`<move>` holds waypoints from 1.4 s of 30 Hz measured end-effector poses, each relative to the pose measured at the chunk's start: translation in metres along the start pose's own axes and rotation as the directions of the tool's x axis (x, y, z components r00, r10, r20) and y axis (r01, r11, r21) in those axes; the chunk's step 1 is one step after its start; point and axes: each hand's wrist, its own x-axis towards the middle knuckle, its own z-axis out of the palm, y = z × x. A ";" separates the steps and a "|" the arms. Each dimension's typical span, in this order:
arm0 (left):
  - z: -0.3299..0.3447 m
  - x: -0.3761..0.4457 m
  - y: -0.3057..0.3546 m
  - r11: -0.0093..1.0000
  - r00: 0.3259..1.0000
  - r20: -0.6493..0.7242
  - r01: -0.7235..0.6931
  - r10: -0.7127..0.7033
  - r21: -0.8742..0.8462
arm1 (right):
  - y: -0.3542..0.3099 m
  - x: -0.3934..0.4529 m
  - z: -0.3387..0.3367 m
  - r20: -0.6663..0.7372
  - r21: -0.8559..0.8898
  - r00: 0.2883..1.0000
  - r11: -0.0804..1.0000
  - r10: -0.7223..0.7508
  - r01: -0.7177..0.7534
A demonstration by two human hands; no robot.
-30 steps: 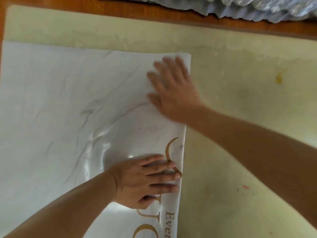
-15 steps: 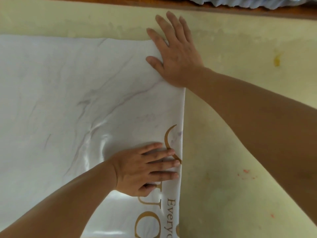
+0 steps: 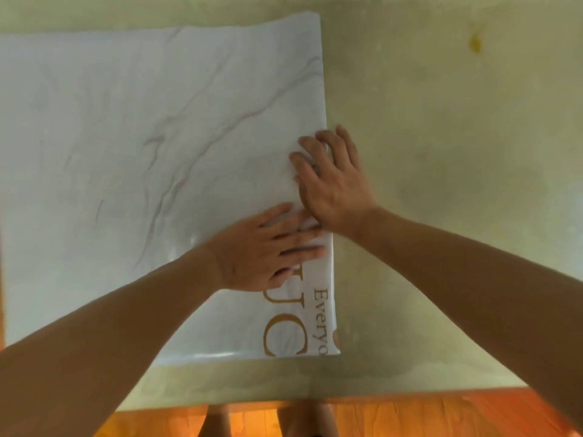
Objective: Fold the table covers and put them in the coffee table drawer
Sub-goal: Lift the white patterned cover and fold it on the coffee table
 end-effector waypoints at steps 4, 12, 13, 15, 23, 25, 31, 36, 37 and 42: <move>-0.018 -0.058 0.084 0.821 0.835 -0.046 0.528 -0.549 -0.216 | -0.005 -0.006 0.000 0.044 -0.056 0.999 0.998 -0.009 0.012; 0.021 -0.098 0.134 0.721 0.758 0.115 0.649 -0.643 -0.243 | -0.073 -0.045 -0.024 0.063 -0.043 0.993 0.994 0.099 -0.096; 0.022 -0.099 0.134 0.718 0.754 0.093 0.650 -0.651 -0.247 | -0.101 -0.072 -0.031 0.111 0.022 0.983 0.988 0.148 -0.151; 0.023 -0.102 0.136 0.718 0.749 0.069 0.653 -0.659 -0.241 | -0.153 -0.124 -0.044 0.214 0.132 0.952 0.959 0.220 -0.252; 0.023 -0.125 0.126 0.762 0.807 0.020 0.564 -0.590 -0.318 | -0.178 -0.163 -0.031 0.266 0.130 0.907 0.920 0.327 -0.370; 0.031 -0.173 0.114 0.774 0.813 -0.003 0.554 -0.583 -0.307 | -0.180 -0.163 -0.031 0.252 0.114 0.907 0.921 0.337 -0.373; 0.056 -0.337 0.068 0.559 0.590 0.098 0.797 -0.802 -0.229 | -0.182 -0.163 -0.027 0.175 0.087 0.926 0.931 0.335 -0.354; 0.045 -0.341 0.071 0.514 0.537 0.168 0.842 -0.826 -0.165 | -0.183 -0.163 -0.026 0.136 0.080 0.932 0.934 0.336 -0.348; 0.039 -0.338 0.079 0.429 0.447 0.186 0.894 -0.875 -0.126 | -0.184 -0.162 -0.026 0.135 0.082 0.933 0.934 0.335 -0.347; 0.002 -0.306 0.134 -0.561 -0.458 0.329 0.609 -0.826 -0.560 | -0.185 -0.162 -0.027 0.123 0.073 0.934 0.936 0.335 -0.345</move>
